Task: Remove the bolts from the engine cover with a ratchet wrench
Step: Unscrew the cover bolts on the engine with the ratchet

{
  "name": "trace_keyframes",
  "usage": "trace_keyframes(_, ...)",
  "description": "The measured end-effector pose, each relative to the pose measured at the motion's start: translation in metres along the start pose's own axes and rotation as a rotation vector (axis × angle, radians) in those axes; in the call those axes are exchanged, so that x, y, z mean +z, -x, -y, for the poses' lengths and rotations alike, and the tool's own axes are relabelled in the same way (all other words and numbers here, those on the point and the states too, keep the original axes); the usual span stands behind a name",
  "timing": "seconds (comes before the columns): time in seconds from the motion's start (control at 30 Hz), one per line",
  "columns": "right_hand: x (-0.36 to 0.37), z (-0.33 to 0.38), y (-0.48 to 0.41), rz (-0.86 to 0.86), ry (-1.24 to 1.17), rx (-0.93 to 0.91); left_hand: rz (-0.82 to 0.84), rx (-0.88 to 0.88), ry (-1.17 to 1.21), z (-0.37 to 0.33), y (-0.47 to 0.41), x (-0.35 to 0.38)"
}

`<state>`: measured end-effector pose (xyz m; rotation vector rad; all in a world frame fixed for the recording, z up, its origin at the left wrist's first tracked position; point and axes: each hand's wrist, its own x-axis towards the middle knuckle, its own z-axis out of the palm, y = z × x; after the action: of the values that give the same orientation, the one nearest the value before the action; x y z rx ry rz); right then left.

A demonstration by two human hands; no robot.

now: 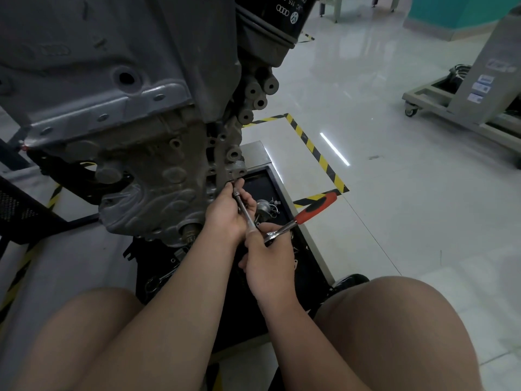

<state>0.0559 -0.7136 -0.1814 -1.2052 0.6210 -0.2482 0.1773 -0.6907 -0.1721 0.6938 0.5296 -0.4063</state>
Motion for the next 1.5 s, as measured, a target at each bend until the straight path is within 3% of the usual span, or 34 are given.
trace_keyframes(0.2,0.003,-0.004,0.0,0.031,0.049,-0.056,-0.018,0.039,-0.268,-0.003,0.005,-0.009)
trace_keyframes(0.33,0.002,-0.006,0.004,0.079,-0.01,-0.051,-0.105,0.219,-0.871,-0.006,0.015,-0.034)
trace_keyframes(0.43,0.004,-0.009,0.005,0.072,-0.105,-0.014,0.043,0.198,-1.147,-0.024,0.033,-0.056)
trace_keyframes(0.53,0.007,-0.01,0.002,0.082,-0.319,0.077,0.193,0.154,-1.209,-0.04,0.051,-0.069)
trace_keyframes(0.67,0.01,-0.009,0.003,0.183,-0.649,0.345,0.219,0.157,-1.135,-0.033,0.056,-0.071)
trace_keyframes(0.83,0.014,-0.01,0.007,0.265,-0.769,0.516,0.281,0.1,-1.068,-0.014,0.054,-0.067)
trace_keyframes(1.0,0.014,-0.01,0.01,0.29,-0.693,0.543,0.294,0.168,-1.089,-0.015,0.048,-0.065)
trace_keyframes(1.13,0.015,-0.015,0.011,0.24,-0.57,0.45,0.282,0.151,-1.06,-0.016,0.046,-0.066)
trace_keyframes(1.37,0.013,-0.025,0.018,0.001,0.148,-0.055,0.27,0.151,-0.999,-0.014,0.045,-0.066)
trace_keyframes(1.5,0.014,-0.026,0.026,0.053,0.486,-0.22,0.278,0.195,-1.008,-0.014,0.044,-0.065)
